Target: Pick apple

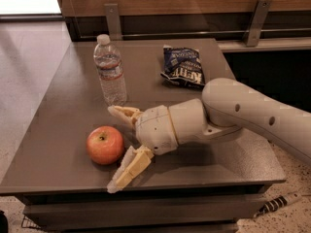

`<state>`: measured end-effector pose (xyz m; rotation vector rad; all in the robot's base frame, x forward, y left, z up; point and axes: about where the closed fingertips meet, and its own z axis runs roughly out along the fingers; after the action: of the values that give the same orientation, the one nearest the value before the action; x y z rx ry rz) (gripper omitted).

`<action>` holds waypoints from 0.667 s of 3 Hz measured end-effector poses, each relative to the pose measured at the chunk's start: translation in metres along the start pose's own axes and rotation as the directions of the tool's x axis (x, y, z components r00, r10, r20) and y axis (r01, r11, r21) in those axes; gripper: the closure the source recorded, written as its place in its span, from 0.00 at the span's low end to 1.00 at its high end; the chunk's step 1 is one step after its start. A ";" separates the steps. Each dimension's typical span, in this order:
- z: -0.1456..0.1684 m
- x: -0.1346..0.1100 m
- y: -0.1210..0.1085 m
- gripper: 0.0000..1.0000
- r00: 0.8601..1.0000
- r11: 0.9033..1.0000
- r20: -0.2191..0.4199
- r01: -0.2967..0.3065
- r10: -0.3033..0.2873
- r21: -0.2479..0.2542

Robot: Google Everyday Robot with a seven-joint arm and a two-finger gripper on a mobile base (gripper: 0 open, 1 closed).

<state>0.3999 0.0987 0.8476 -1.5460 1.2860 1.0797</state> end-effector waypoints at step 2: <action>0.016 0.001 0.003 0.48 1.000 0.999 0.027 0.004 -0.003 -0.034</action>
Offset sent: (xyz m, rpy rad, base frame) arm -0.0028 0.0109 -0.0057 0.0216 0.0096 0.0268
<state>0.3952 0.1129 0.8419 -1.5530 1.2522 1.1214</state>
